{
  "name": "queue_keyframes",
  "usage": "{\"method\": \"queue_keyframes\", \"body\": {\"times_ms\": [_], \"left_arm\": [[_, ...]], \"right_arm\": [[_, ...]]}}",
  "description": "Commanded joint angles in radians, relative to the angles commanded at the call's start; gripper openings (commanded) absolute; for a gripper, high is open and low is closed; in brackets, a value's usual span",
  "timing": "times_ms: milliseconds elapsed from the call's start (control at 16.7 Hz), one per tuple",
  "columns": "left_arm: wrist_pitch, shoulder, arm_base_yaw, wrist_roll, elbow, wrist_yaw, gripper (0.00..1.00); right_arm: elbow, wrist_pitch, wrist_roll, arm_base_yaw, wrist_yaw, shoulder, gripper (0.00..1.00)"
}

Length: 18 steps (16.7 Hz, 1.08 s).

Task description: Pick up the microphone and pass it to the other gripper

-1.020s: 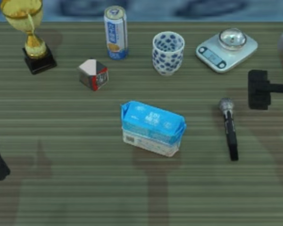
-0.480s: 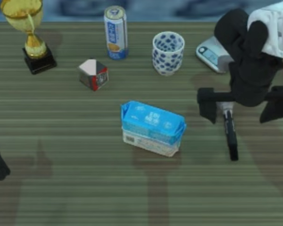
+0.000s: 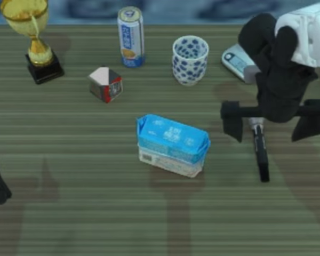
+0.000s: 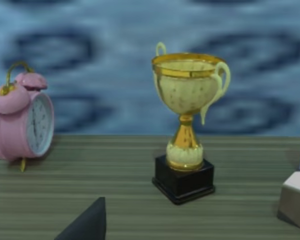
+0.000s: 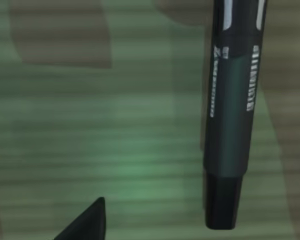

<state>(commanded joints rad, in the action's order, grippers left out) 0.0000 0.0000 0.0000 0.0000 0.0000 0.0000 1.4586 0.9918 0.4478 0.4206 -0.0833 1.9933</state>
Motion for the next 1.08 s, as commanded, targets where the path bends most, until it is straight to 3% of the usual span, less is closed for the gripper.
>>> {"method": "queue_keyframes", "body": {"times_ms": [480, 780, 1080], "left_arm": [[0.000, 0.000, 0.000, 0.000, 0.000, 0.000, 1.00], [0.000, 0.000, 0.000, 0.000, 0.000, 0.000, 1.00], [0.000, 0.000, 0.000, 0.000, 0.000, 0.000, 1.00]], "right_arm": [[-0.136, -0.299, -0.014, -0.014, -0.001, 0.157, 1.00], [-0.148, -0.321, -0.015, -0.015, -0.001, 0.171, 1.00], [-0.148, -0.321, -0.015, -0.015, -0.001, 0.171, 0.62]]}}
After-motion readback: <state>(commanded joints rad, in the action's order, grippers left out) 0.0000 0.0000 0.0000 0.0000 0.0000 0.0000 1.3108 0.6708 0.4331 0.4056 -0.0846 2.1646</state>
